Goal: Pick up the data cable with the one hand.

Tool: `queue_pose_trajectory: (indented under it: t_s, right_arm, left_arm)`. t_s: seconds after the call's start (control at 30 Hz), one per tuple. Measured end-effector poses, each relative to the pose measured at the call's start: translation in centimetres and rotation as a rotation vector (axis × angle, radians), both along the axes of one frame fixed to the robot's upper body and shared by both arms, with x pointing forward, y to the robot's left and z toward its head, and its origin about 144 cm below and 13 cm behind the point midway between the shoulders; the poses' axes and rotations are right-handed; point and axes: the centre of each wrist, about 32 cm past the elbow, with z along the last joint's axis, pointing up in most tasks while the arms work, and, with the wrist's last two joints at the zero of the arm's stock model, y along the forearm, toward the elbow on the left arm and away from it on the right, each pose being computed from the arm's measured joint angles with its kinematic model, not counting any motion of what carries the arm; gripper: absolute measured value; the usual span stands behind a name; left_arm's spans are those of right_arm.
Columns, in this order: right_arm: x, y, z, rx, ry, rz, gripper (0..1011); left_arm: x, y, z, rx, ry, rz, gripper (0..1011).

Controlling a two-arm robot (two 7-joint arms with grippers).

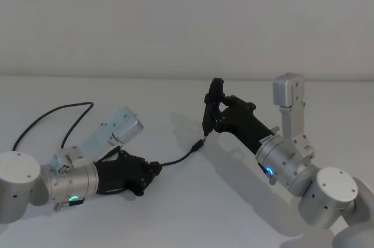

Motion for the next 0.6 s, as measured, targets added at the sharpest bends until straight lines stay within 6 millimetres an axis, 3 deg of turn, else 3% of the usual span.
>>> queue_pose_trajectory:
  t_s: [0.6]
  right_arm:
    - [0.08, 0.03, -0.06, -0.002, -0.002, 0.002, 274]
  left_arm:
    - [0.00, 0.00, 0.00, 0.000, 0.000, 0.000, 50]
